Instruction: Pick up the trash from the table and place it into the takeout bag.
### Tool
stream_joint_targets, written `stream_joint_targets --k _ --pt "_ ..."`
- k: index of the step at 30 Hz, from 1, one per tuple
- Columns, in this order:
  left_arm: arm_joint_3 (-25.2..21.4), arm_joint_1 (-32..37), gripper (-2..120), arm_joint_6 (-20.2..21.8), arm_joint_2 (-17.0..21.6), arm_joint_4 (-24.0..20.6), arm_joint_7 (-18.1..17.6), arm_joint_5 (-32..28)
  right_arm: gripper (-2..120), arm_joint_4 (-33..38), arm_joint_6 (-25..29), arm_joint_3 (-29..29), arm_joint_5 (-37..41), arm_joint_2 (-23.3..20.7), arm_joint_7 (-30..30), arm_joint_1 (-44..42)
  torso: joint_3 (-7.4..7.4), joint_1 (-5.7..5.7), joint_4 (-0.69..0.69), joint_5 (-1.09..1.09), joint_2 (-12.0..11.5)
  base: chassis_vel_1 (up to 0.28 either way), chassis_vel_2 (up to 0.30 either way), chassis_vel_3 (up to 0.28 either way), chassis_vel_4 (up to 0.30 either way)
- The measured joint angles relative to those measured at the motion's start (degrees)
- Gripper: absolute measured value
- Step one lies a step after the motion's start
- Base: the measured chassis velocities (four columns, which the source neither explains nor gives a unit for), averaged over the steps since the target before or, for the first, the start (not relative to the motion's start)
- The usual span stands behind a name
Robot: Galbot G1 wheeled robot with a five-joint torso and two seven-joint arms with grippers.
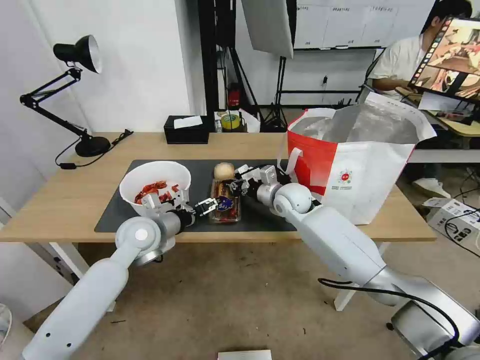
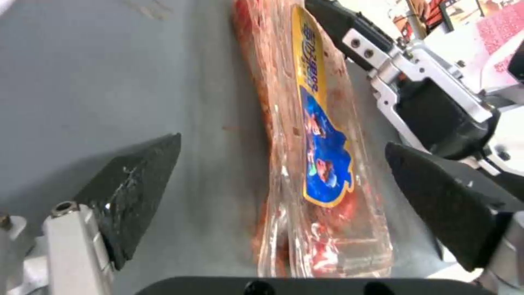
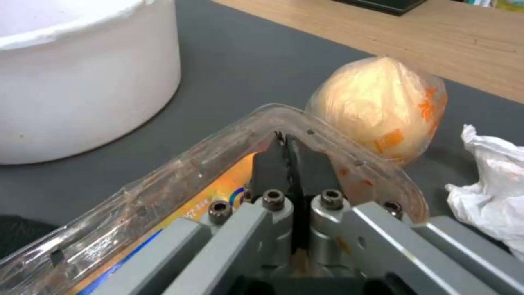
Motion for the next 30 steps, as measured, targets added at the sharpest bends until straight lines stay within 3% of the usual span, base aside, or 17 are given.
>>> stream_joint_targets --k 17,25,30 --pt "-0.36 -1.41 100 0.52 -0.65 0.18 -0.59 -4.29 0 0.04 0.01 -0.11 -0.01 0.17 -0.01 -0.08 0.02 0.01 -0.03 -0.01 -0.02 0.0 0.0 0.0 0.0" --pt "-0.05 -1.36 76 0.11 -1.24 0.18 -0.72 -3.96 0 0.02 0.01 -0.11 -0.09 0.27 0.02 -0.18 0.01 0.01 -0.02 0.0 -0.02 0.0 0.0 0.0 0.0" --pt "0.06 -1.37 53 -0.09 -1.26 0.21 -0.95 -3.8 0 0.0 0.01 -0.08 -0.13 0.4 0.03 -0.18 0.01 0.01 -0.02 0.0 -0.02 0.0 0.0 0.0 0.0"
